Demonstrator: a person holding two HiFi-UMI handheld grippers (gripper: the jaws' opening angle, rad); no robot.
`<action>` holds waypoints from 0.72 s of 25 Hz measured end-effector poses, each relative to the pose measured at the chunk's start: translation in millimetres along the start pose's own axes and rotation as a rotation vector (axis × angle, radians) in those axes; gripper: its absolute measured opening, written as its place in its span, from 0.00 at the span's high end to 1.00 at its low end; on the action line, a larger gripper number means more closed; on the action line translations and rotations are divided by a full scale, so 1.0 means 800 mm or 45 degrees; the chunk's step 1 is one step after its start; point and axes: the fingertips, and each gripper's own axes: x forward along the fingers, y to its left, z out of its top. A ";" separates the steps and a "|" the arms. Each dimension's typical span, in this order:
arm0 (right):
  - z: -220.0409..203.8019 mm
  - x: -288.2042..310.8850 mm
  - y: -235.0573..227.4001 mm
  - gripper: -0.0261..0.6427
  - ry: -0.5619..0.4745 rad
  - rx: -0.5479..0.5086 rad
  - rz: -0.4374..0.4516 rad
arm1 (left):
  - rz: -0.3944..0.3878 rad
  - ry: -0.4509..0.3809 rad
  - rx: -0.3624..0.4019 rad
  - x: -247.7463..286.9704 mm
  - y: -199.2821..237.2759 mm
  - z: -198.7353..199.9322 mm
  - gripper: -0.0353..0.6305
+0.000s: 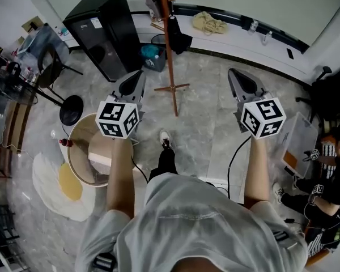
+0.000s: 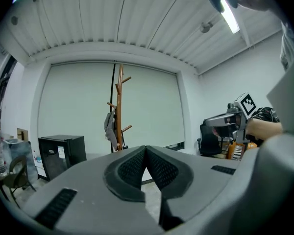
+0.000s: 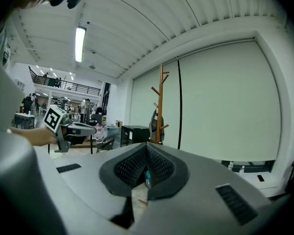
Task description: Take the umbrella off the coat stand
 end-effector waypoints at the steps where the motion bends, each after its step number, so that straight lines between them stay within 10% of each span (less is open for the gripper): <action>1: 0.000 0.020 -0.004 0.93 0.002 -0.004 0.005 | 0.010 0.003 0.007 0.014 0.017 -0.004 0.92; 18: 0.051 0.361 -0.103 0.93 0.030 -0.007 -0.054 | -0.013 -0.027 0.026 0.271 0.273 0.022 0.92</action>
